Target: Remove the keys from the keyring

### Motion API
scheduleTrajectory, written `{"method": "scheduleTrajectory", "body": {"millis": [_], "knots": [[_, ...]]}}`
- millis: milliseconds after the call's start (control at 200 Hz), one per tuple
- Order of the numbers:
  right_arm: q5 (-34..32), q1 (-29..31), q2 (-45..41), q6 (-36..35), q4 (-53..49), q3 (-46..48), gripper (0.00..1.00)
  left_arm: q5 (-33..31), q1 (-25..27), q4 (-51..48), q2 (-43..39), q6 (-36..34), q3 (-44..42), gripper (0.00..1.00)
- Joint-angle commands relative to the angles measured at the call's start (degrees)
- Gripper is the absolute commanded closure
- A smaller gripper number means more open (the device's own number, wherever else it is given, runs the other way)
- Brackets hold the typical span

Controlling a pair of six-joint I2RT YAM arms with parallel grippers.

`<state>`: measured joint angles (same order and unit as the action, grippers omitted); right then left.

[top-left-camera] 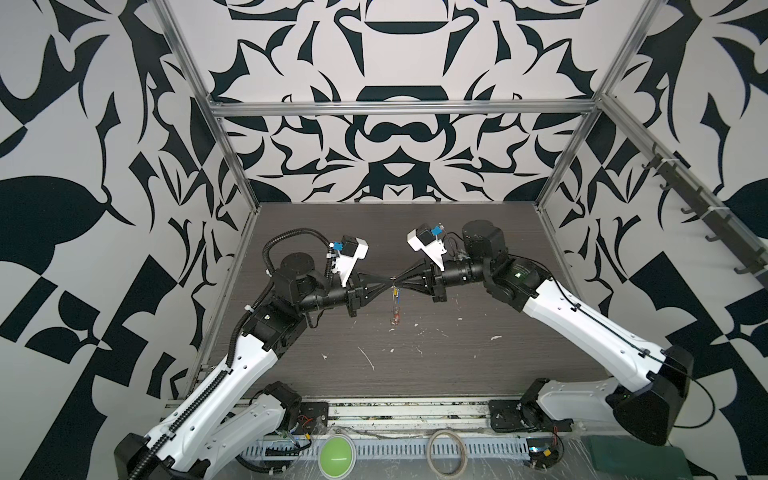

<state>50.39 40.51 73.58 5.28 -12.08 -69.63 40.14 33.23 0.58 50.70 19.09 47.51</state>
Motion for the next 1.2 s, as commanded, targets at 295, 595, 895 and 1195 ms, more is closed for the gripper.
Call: {"method": "scheduleTrajectory", "body": {"millis": [295,595,895,1195], "knots": [[1.0,2.5,2.0,1.6,6.6,0.5,0.91,4.2,2.0,2.1,1.4,-0.1,3.1,1.0],[1.1,2.5,1.7,3.2,8.5,1.1,0.87,3.3,1.9,0.8,1.0,-0.3,3.2,1.0],[-0.2,2.5,1.0,10.1,17.0,4.8,0.82,2.3,2.0,0.4,0.2,0.6,3.4,1.0],[-2.2,2.5,-0.5,11.3,18.6,5.4,0.7,1.7,1.9,-1.0,-0.2,0.4,3.7,1.0]]}}
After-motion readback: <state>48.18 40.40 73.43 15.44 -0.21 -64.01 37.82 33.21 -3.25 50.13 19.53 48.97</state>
